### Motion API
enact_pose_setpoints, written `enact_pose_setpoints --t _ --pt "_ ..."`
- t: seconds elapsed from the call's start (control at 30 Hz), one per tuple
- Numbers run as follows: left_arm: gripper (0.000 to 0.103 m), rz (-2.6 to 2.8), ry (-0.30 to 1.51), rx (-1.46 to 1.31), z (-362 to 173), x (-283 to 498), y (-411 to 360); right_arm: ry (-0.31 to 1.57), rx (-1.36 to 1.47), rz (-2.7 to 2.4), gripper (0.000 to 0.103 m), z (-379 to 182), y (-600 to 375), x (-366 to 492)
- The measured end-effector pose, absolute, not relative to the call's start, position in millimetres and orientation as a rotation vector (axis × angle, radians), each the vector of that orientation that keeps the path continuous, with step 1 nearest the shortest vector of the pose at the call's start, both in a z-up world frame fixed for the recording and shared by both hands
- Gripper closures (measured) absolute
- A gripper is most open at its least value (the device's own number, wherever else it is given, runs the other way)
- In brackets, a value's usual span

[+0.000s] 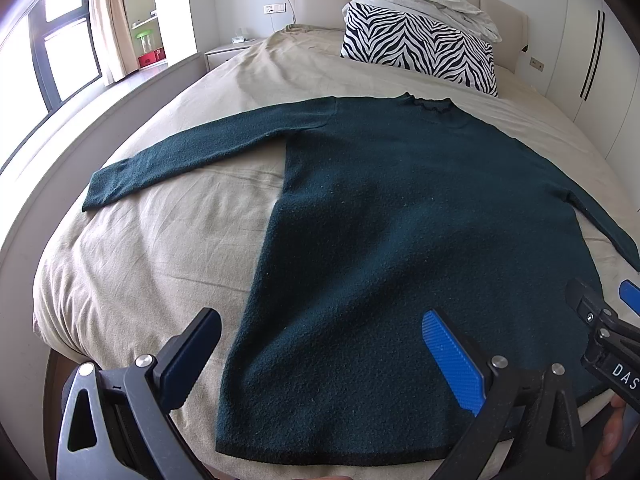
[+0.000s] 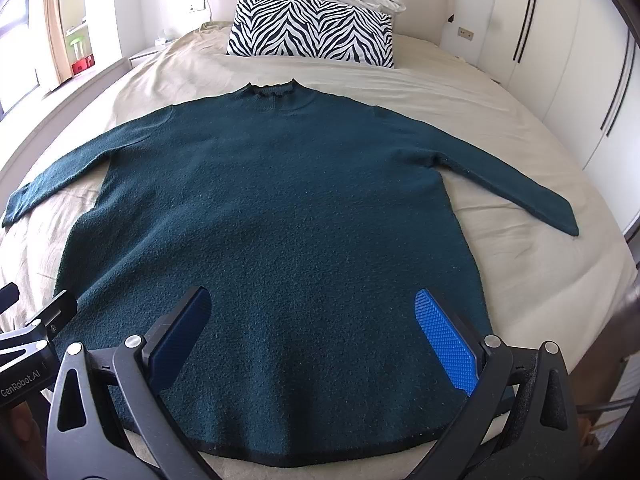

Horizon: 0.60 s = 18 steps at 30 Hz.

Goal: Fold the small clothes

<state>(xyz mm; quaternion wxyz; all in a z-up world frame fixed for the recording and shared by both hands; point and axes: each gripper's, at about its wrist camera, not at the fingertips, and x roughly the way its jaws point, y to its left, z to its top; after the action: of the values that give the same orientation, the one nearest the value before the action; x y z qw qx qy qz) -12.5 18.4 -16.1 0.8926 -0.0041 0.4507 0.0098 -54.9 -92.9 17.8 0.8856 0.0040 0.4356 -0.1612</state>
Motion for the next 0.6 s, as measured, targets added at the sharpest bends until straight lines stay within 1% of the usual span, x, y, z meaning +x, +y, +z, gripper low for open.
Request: enact_pose_setpoints --t 0.6 --pt "0.0 0.012 0.947 -0.024 -17.6 -8.4 22.1 0.914 0.009 -0.329 0.0 14.9 -94.0 -52.3"
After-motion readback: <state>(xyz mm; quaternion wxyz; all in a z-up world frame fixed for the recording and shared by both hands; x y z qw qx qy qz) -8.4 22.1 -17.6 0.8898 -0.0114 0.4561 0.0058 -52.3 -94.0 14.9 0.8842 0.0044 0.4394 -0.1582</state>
